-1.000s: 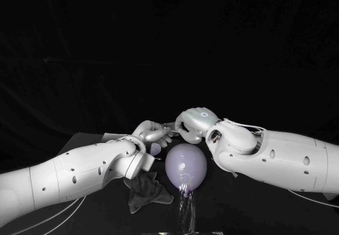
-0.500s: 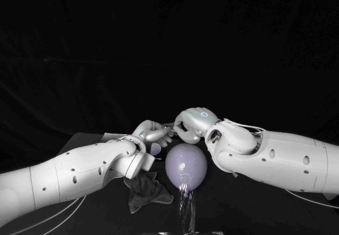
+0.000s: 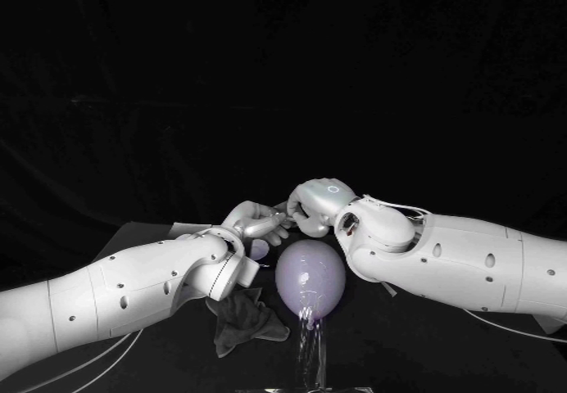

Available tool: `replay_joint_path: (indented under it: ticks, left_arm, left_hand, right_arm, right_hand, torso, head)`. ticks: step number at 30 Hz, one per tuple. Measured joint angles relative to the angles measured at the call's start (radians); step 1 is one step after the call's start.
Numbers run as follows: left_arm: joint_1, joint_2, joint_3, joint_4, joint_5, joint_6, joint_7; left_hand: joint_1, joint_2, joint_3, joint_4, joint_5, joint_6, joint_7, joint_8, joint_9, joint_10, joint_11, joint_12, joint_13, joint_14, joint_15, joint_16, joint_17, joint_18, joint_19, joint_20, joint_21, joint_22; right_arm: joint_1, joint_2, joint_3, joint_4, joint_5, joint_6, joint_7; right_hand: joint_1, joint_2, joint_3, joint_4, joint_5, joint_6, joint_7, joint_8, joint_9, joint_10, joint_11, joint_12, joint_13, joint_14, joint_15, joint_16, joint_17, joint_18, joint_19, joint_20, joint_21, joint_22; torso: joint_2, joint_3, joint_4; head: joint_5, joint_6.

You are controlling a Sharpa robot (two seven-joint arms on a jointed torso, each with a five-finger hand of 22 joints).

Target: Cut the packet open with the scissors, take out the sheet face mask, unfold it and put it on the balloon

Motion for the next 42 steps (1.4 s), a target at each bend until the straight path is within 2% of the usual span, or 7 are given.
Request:
replay_joint_path:
  ticks: [7, 16, 22, 34, 37, 39, 42]
  left_arm:
    - [0.000, 0.000, 0.000, 0.003, -0.001, 0.000, 0.007]
    - [-0.001, -0.001, -0.001, 0.004, 0.002, -0.005, 0.019]
    - [0.000, -0.002, -0.001, 0.007, 0.004, -0.005, 0.023]
    - [0.000, -0.002, 0.000, 0.011, 0.007, 0.000, 0.026]
    - [0.001, -0.002, 0.000, 0.012, 0.008, 0.003, 0.027]
    - [0.001, -0.001, 0.000, 0.013, 0.008, 0.006, 0.029]
    - [0.001, -0.001, 0.000, 0.014, 0.009, 0.009, 0.032]
  left_hand:
    - [0.077, 0.009, -0.016, 0.018, 0.000, -0.034, 0.019, -0.026, 0.004, -0.059, 0.020, 0.000, 0.002, -0.054, 0.020, 0.000, -0.012, 0.000, -0.026, 0.026, -0.052, -0.035]
    - [0.151, 0.000, -0.053, 0.032, 0.000, -0.050, 0.028, -0.049, -0.008, -0.111, 0.036, -0.016, -0.011, -0.101, 0.038, -0.029, -0.038, 0.000, -0.041, 0.041, -0.082, -0.058]
    - [0.177, -0.002, -0.050, 0.044, 0.000, -0.047, 0.043, -0.059, -0.010, -0.200, 0.068, -0.081, -0.041, -0.178, 0.075, -0.105, -0.083, 0.000, -0.087, 0.069, -0.140, -0.088]
    - [0.209, -0.015, -0.048, 0.052, 0.000, -0.051, 0.060, -0.060, -0.009, -0.263, 0.098, -0.186, -0.102, -0.207, 0.100, -0.218, -0.168, 0.000, -0.108, 0.099, -0.214, -0.139]
    - [0.219, -0.018, -0.048, 0.052, 0.000, -0.053, 0.072, -0.060, -0.006, -0.307, 0.114, -0.228, -0.113, -0.230, 0.119, -0.265, -0.198, -0.001, -0.124, 0.114, -0.246, -0.160]
    - [0.222, -0.016, -0.048, 0.052, 0.000, -0.051, 0.077, -0.061, -0.005, -0.312, 0.116, -0.238, -0.113, -0.232, 0.121, -0.277, -0.207, 0.000, -0.124, 0.114, -0.255, -0.166]
    - [0.225, -0.014, -0.048, 0.052, -0.001, -0.051, 0.077, -0.064, -0.005, -0.312, 0.116, -0.244, -0.113, -0.232, 0.121, -0.287, -0.216, 0.000, -0.124, 0.114, -0.259, -0.172]
  right_arm:
    - [0.000, 0.004, 0.000, -0.003, -0.001, 0.029, -0.003]
    - [0.001, 0.001, 0.000, 0.001, -0.002, 0.058, -0.019]
    - [0.000, -0.005, 0.000, 0.007, -0.012, 0.056, -0.046]
    - [0.000, -0.007, 0.000, 0.014, -0.028, 0.042, -0.082]
    - [0.000, -0.007, -0.001, 0.014, -0.027, 0.036, -0.086]
    - [-0.001, -0.008, -0.001, 0.014, -0.023, 0.029, -0.088]
    - [-0.001, -0.010, -0.001, 0.016, -0.012, 0.016, -0.089]
  right_hand:
    - [-0.012, -0.037, -0.046, -0.012, 0.000, -0.005, 0.005, -0.014, -0.011, -0.002, 0.005, 0.000, 0.000, 0.001, 0.006, -0.003, 0.001, 0.000, 0.002, 0.010, 0.000, 0.000]
    - [-0.054, -0.084, -0.123, 0.016, 0.000, -0.042, 0.020, -0.052, -0.031, 0.001, 0.015, -0.031, 0.000, 0.004, 0.018, 0.001, 0.001, 0.000, 0.002, 0.017, -0.023, 0.001]
    - [-0.051, -0.090, -0.147, 0.026, 0.000, -0.066, 0.027, -0.072, -0.044, 0.002, 0.023, -0.050, -0.001, 0.002, 0.024, 0.001, 0.001, 0.000, 0.003, 0.026, -0.032, 0.001]
    - [-0.048, -0.092, -0.165, 0.038, 0.000, -0.067, 0.028, -0.079, -0.051, -0.002, 0.027, -0.050, 0.000, 0.003, 0.025, 0.000, 0.000, 0.000, 0.002, 0.028, -0.032, 0.000]
    - [-0.053, -0.076, -0.165, 0.054, 0.000, -0.066, 0.027, -0.079, -0.053, -0.002, 0.027, -0.050, 0.000, 0.003, 0.025, -0.002, 0.000, 0.000, 0.002, 0.028, -0.032, 0.000]
    - [-0.053, -0.022, -0.146, 0.081, 0.000, -0.051, 0.025, -0.079, -0.057, -0.002, 0.027, -0.050, 0.000, 0.003, 0.025, -0.003, 0.000, 0.000, 0.001, 0.034, -0.032, 0.000]
    - [-0.050, 0.009, -0.130, 0.097, 0.000, -0.047, 0.026, -0.080, -0.060, -0.002, 0.027, -0.050, 0.000, 0.003, 0.025, 0.000, 0.000, 0.000, 0.002, 0.035, -0.032, 0.000]
  torso:
    - [0.000, 0.0006, -0.0004]
    - [0.000, 0.0016, -0.0012]
    - [0.000, 0.0016, -0.0012]
    - [0.000, 0.0007, -0.0004]
    - [0.000, 0.0006, -0.0002]
    - [0.000, 0.0006, 0.0000]
    - [0.000, 0.0006, 0.0000]
  head:
    - [0.000, -0.001]
    - [-0.001, 0.000]
    - [-0.002, 0.000]
    - [-0.004, 0.000]
    - [-0.005, 0.000]
    - [-0.006, 0.000]
    - [-0.006, 0.001]
